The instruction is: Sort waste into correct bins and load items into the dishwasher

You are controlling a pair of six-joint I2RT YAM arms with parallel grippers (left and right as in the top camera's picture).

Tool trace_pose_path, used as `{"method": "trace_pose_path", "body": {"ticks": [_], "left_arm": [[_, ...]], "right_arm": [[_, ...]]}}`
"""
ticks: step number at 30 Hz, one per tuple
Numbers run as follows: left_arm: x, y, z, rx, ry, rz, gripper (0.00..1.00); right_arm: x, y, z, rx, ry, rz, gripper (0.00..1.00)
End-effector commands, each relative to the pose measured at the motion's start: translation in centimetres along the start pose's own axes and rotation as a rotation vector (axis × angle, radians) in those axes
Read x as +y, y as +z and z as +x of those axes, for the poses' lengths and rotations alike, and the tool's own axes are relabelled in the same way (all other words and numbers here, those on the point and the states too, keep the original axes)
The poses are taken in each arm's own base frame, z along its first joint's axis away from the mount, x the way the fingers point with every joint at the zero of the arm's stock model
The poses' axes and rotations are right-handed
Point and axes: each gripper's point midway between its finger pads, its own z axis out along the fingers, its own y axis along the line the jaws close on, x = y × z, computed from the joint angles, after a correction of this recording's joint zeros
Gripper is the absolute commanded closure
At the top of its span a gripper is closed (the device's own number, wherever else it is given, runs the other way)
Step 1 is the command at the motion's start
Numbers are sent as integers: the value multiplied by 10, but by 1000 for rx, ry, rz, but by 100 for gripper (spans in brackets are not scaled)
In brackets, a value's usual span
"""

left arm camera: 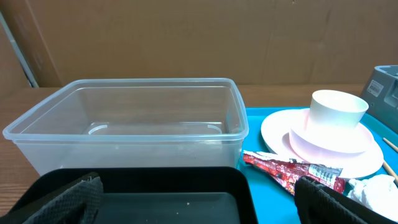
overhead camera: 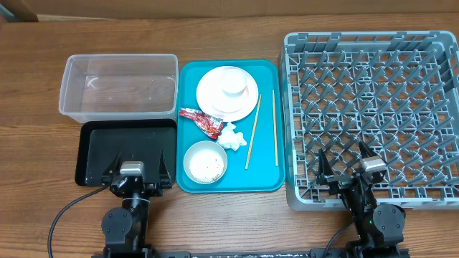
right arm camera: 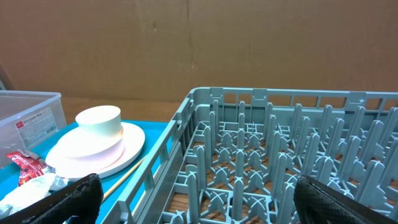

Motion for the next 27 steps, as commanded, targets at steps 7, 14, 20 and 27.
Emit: {"method": "trace_pose_path", "body": {"ticks": [7, 14, 20, 27], "left_arm": [[-1, 0, -1, -7, -3, 8, 0], [-1, 0, -1, -7, -3, 8, 0], [-1, 0, -1, -7, -3, 8, 0], [-3, 0, -1, -8, -5, 21, 0]], "right_arm": [[-1, 0, 1, -7, -4, 3, 0], [-1, 0, 1, -7, -4, 3, 0], [-1, 0, 1, -7, -4, 3, 0], [-1, 0, 1, -7, -4, 3, 0]]}}
